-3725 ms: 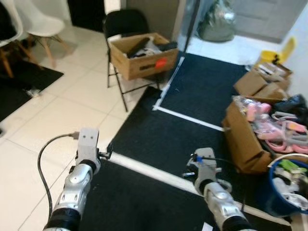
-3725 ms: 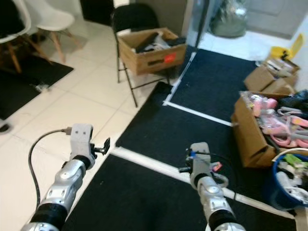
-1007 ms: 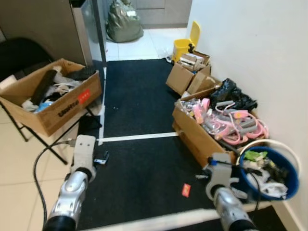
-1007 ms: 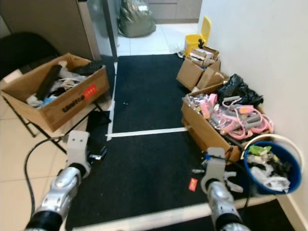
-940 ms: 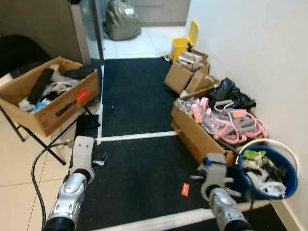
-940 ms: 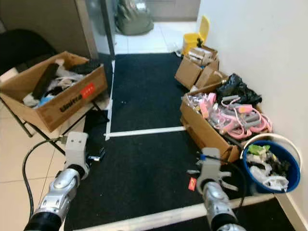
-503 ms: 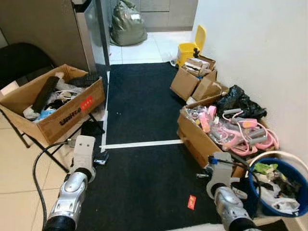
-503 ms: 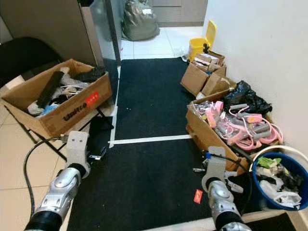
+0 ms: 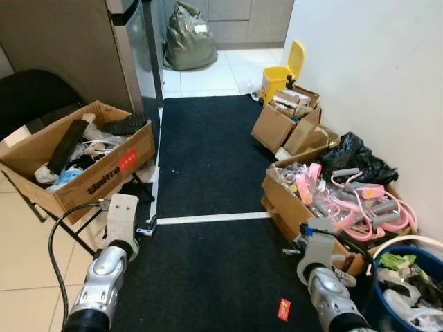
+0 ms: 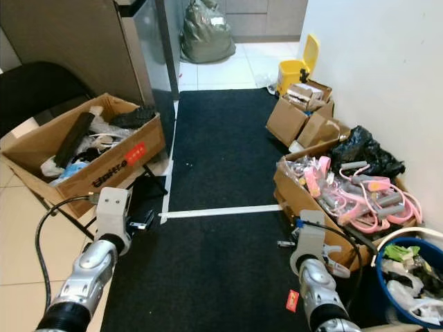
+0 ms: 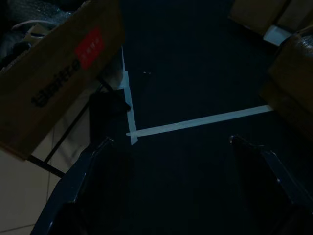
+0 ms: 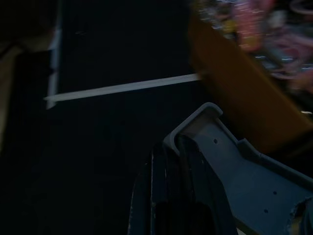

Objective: Picking trash to rubbish bin

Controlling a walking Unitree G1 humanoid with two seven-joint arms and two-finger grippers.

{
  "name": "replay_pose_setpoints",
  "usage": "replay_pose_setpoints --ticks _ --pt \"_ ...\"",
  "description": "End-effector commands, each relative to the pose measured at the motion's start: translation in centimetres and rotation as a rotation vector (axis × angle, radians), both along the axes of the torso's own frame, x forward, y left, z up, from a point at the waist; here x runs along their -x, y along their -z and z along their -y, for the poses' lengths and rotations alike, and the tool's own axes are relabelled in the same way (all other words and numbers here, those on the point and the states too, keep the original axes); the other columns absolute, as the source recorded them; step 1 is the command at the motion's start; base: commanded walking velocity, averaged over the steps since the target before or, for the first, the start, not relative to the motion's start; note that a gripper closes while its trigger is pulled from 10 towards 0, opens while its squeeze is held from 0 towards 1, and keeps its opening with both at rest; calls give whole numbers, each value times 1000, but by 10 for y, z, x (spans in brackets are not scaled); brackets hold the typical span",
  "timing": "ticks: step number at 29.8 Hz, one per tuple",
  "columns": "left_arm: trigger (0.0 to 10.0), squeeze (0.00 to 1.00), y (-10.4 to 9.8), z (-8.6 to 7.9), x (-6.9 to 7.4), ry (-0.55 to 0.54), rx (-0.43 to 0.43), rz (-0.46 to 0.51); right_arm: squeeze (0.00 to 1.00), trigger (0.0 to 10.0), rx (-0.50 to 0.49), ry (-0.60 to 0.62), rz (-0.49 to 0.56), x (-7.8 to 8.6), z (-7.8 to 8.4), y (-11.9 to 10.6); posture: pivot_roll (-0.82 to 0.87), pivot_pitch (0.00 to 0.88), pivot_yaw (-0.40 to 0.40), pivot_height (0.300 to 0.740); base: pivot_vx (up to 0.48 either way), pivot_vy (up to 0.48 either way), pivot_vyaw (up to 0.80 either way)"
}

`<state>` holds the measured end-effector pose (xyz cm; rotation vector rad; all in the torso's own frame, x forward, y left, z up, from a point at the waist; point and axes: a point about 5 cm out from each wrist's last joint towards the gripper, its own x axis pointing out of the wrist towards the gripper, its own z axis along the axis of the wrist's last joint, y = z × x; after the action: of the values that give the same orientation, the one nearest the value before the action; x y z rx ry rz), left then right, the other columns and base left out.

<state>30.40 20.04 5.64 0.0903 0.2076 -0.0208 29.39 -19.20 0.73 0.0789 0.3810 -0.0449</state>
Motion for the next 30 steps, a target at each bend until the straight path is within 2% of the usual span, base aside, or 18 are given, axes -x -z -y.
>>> replay_pose_setpoints --ticks 1,30 --pt "10000 0 3 -4 3 -7 -7 -16 0 10000 -11 16 -22 5 3 5 55 100 21 740 300 0 0" --pt "10000 0 3 -5 2 -1 -10 -19 0 10000 -43 42 -14 2 5 3 57 97 27 740 299 0 0"
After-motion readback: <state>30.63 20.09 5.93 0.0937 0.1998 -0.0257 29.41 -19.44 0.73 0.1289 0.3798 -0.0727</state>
